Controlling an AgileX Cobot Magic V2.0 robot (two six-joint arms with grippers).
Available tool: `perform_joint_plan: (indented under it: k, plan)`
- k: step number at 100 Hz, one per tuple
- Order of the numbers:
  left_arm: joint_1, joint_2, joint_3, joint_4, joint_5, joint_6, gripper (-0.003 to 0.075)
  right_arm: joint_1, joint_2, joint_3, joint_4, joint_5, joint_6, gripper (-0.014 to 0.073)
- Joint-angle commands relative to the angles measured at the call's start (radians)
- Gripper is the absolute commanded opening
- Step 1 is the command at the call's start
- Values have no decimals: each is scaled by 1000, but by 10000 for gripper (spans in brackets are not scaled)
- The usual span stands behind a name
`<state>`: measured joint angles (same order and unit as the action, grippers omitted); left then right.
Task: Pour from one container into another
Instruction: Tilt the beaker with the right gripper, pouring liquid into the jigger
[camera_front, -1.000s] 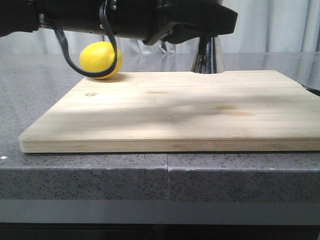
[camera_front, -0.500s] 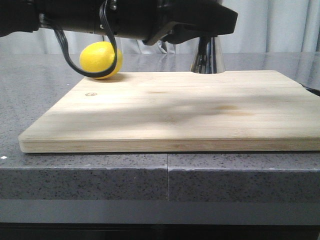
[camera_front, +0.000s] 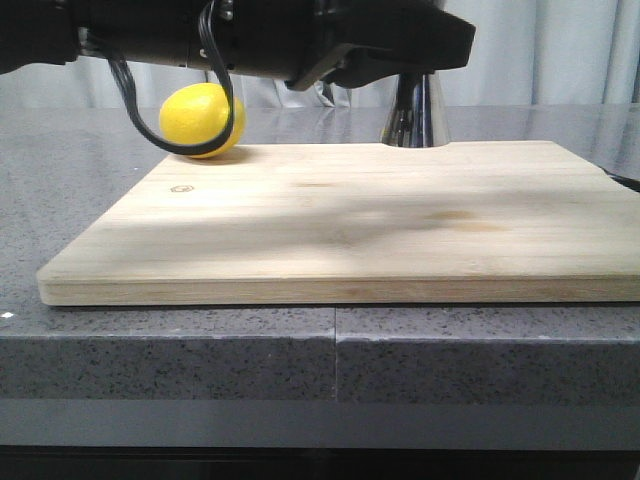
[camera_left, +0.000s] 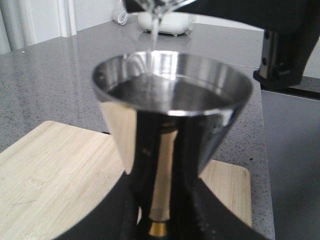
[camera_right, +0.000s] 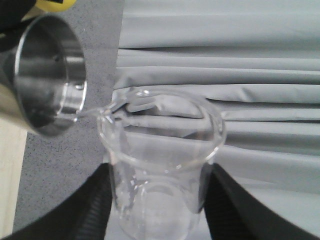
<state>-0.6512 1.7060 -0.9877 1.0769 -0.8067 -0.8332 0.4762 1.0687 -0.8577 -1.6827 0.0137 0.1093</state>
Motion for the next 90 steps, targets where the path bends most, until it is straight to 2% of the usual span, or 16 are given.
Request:
perform_joint_plan:
  k: [1,21,59,75,90]
  plan:
    - [1,-53,-24,-47,-70,-8,-21,-1,-26,-38,16,3,50,240]
    - [1,-53,-24,-47,-71,-8,-21,-1,-26,-38,19,-6,202,240]
    - [1,-53,-24,-47,-73,-8,-21,-1,-26,-38,21,47,588,240]
    - [1,-53,-24,-47,-76,-8,-21,-5,-24,-38,27,90,682,240]
    - [1,-53,-24,-47,-78,-8,-21,-56,-6,-38,27,88,774,240]
